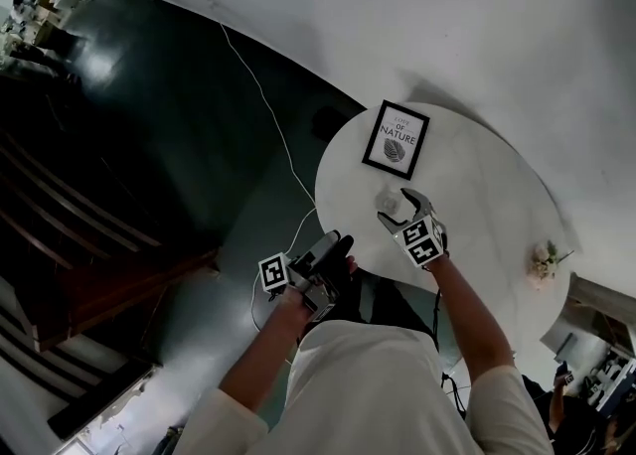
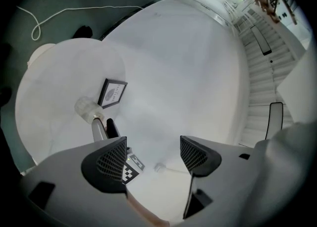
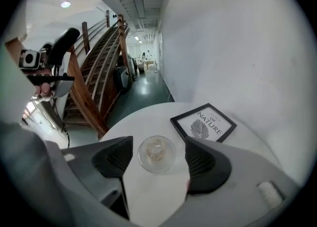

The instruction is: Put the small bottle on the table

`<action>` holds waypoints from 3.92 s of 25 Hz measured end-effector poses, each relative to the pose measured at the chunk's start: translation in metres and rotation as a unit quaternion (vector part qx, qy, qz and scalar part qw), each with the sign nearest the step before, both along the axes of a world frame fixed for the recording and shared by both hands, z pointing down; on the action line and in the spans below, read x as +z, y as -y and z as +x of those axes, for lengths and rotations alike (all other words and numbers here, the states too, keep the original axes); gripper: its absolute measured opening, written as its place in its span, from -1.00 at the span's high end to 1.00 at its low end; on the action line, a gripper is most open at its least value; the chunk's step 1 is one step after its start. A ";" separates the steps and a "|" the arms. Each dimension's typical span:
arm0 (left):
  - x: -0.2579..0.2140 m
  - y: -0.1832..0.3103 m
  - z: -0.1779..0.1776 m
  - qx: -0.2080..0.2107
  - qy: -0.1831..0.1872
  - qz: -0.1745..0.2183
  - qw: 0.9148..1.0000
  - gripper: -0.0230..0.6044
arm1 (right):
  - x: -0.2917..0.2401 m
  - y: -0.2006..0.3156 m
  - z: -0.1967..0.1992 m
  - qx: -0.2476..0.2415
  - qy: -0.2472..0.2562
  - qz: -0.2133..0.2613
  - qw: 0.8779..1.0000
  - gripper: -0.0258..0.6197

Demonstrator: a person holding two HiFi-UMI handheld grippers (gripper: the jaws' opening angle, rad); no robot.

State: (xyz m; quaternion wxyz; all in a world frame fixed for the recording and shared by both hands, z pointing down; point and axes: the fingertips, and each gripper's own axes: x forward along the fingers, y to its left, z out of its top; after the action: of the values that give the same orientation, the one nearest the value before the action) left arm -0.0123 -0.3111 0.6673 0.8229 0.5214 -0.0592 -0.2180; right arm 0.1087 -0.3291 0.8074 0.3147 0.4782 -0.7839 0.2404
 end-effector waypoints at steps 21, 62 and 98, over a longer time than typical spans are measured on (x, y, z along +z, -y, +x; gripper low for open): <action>-0.049 -0.043 -0.001 0.088 0.066 0.135 0.985 0.55 | -0.138 -0.062 -0.022 0.095 0.067 0.052 0.992 0.40; -0.153 -0.199 -0.030 0.067 0.336 0.550 0.761 0.91 | -0.285 -0.258 -0.045 0.107 0.131 0.201 0.965 0.89; -0.180 -0.141 -0.057 0.073 0.348 0.627 0.693 0.91 | -0.323 -0.223 -0.041 0.180 0.101 0.242 0.948 0.89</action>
State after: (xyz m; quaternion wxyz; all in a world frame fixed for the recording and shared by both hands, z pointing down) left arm -0.0693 -0.1700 0.4871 0.2381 0.9577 -0.1527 0.0536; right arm 0.0681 -0.1060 0.4847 0.0597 0.6465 -0.7469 0.1432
